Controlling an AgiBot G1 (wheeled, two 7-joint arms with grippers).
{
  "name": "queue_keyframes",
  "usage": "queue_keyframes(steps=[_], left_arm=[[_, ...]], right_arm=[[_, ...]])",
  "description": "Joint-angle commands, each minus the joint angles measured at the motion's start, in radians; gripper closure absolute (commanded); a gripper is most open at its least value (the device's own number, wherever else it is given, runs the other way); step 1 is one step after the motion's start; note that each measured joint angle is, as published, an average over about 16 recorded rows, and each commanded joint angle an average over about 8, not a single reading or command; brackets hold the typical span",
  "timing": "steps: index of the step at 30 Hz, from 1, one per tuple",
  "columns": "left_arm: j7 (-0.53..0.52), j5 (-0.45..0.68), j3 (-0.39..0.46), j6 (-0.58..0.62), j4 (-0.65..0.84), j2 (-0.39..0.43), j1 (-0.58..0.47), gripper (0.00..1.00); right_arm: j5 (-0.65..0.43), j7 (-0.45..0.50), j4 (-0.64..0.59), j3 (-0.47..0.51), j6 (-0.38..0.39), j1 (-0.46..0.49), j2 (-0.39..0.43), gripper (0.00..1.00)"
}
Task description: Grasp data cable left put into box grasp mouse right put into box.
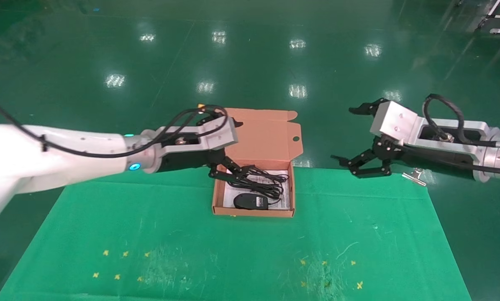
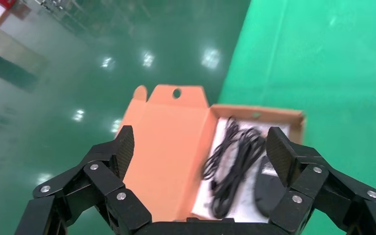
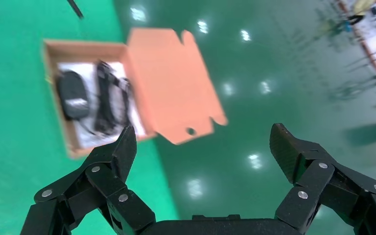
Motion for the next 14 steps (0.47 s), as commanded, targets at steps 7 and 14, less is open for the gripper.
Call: queue_keyframes(steps=[7, 14], left_arm=[[-0.059, -0.108, -0.112, 0.124, -0.092, -0.098, 0.089, 0.0], [-0.099, -0.182, -0.188, 0.208, -0.154, -0.165, 0.15, 0.0]], right_arm=[[0.103, 0.034, 0.028, 0.075, -0.102, -0.073, 0.012, 0.0], [0.173, 0.057, 0.046, 0.126, -0.172, -0.122, 0.021, 0.0]])
